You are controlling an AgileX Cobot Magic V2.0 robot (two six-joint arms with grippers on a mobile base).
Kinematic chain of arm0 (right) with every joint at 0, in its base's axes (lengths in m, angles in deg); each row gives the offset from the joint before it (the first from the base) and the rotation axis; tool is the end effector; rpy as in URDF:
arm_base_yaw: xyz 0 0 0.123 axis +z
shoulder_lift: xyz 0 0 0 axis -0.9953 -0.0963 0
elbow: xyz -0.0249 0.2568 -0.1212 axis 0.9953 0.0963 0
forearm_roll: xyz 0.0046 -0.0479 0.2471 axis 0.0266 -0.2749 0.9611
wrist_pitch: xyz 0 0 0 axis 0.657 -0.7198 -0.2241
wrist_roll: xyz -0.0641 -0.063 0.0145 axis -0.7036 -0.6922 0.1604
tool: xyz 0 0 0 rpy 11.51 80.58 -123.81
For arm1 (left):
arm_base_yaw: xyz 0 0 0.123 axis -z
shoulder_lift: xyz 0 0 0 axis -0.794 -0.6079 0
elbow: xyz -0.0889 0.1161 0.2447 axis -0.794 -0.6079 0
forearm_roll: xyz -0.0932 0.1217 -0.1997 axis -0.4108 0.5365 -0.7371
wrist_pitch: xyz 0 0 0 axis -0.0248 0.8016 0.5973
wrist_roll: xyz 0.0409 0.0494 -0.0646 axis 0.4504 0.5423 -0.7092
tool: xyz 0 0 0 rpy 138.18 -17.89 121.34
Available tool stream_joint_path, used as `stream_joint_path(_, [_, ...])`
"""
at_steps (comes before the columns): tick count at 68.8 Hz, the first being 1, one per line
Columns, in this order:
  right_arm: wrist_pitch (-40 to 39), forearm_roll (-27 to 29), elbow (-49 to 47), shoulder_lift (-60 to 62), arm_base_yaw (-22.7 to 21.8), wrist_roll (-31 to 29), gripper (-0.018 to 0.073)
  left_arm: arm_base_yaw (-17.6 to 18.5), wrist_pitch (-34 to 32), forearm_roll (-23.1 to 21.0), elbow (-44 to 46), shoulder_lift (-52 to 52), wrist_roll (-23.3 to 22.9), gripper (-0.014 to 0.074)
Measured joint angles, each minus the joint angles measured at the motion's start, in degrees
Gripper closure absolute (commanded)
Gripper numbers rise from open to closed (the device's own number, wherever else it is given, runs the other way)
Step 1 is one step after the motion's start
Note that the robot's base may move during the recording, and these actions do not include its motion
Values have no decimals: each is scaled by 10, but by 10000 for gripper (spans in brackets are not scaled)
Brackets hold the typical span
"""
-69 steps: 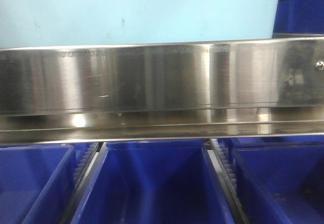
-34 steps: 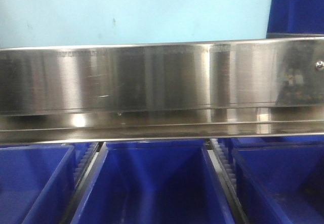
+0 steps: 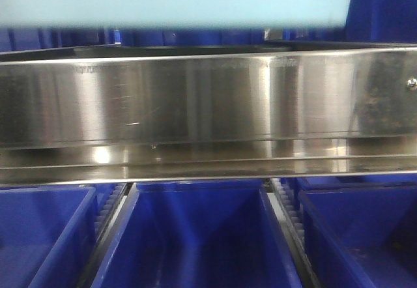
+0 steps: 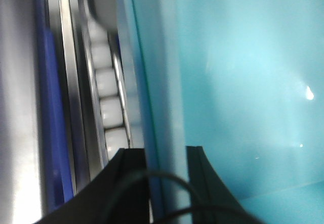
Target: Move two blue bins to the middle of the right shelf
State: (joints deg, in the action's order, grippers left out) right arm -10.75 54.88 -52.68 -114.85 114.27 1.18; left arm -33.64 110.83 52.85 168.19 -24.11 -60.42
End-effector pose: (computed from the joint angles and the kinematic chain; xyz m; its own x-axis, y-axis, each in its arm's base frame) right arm 0.2597 0.1496 0.4127 -0.7655 -0.1106 -0.6339 -0.2972 0.9345 0.1958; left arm 0.2495 -0.0990 0.4109 -0.7475 0.1252 -0.6523 0.3184 0.9295 -0.1865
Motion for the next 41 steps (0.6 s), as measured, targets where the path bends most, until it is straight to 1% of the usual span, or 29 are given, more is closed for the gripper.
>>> stream_joint_path(18, [9,-7,-115,7,0,0,713,0,3,2,81,30,-4,707])
stream_joint_path(27, [9,-7,-128,9,0,0,713,-1,3,3,105,34,-4,707])
stream_joint_path(41, [13,-7,-128,9,0,0,713,-1,9,4,109,34,-4,707])
